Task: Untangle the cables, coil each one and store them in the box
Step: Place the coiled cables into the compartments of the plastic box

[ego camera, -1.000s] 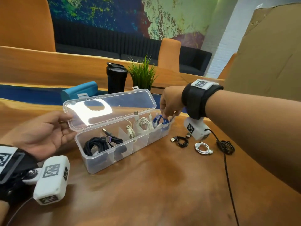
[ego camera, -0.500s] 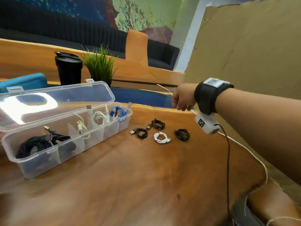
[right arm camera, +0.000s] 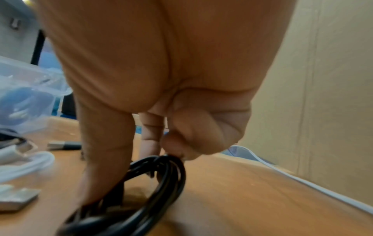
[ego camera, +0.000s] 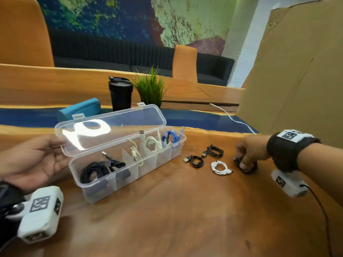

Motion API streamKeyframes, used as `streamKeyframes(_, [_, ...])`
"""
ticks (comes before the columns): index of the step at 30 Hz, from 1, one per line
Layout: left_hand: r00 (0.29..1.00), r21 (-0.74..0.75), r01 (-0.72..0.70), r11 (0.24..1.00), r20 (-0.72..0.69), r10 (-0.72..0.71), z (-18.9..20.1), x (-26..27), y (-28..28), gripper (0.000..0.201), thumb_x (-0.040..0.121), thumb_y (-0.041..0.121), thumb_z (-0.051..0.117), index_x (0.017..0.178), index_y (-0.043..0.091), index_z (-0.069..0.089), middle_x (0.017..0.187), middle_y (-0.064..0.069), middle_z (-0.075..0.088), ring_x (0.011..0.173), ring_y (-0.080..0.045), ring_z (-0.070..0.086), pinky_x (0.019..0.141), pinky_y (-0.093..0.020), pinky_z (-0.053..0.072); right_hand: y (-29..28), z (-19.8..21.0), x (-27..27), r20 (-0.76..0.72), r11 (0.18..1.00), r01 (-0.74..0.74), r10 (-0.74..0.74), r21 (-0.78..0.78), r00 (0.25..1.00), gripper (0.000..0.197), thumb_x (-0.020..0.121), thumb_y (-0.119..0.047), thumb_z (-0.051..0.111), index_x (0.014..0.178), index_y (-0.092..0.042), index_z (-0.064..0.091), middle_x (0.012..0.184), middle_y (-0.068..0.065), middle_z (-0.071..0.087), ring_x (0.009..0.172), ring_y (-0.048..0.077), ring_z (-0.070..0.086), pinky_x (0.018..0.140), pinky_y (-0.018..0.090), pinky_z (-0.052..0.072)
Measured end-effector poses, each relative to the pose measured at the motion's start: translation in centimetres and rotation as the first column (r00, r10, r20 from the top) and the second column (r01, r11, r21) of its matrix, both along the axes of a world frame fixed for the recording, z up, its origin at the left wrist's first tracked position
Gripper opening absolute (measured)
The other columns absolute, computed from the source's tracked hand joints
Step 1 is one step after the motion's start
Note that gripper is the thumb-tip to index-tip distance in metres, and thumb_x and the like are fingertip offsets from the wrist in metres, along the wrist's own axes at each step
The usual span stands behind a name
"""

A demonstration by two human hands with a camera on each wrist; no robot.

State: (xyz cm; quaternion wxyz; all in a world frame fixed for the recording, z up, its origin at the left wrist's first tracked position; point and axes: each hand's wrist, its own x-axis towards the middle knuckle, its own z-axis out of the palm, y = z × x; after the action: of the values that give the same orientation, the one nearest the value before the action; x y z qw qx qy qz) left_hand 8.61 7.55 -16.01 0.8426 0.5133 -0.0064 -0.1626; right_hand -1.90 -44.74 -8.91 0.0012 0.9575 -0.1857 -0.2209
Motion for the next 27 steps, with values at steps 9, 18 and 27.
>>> streamKeyframes(9, [0.998, 0.005, -0.001, 1.000, -0.061, 0.001, 1.3, -1.6, -0.1, 0.026, 0.099, 0.009, 0.039, 0.111, 0.005, 0.062, 0.081, -0.013, 0.076, 0.066, -0.016, 0.075, 0.054, -0.026, 0.060, 5.0, 3.2, -0.1, 0.399, 0.787, -0.025, -0.285, 0.616, 0.872, 0.032, 0.080, -0.009, 0.077, 0.105, -0.023, 0.062, 0.077, 0.011, 0.060, 0.057, 0.020, 0.047, 0.043, 0.027, 0.037])
streamKeyframes(18, [0.997, -0.002, -0.041, 0.999, -0.060, 0.041, 1.9, -2.4, -0.3, 0.025, 0.100, 0.008, 0.043, 0.117, 0.003, 0.061, 0.082, -0.014, 0.076, 0.068, -0.017, 0.075, 0.052, -0.026, 0.059, 18.7, 6.2, 2.1, 0.309, 0.452, -0.159, -0.280, 0.878, 0.909, 0.015, 0.094, -0.014, 0.061, 0.108, -0.012, 0.064, 0.072, 0.008, 0.065, 0.052, 0.013, 0.053, 0.042, 0.020, 0.049])
streamKeyframes(27, [0.997, 0.014, -0.049, 0.999, -0.058, 0.049, 1.9, -2.4, -0.2, 0.035, 0.097, 0.008, 0.045, 0.129, -0.001, 0.057, 0.093, -0.018, 0.076, 0.076, -0.020, 0.076, 0.060, -0.030, 0.062, 24.9, 3.4, 4.0, 0.446, 0.767, -0.206, -0.115, 0.607, 0.888, 0.014, 0.097, -0.008, 0.053, 0.099, -0.006, 0.067, 0.083, 0.021, 0.071, 0.053, 0.021, 0.065, 0.056, 0.036, 0.061])
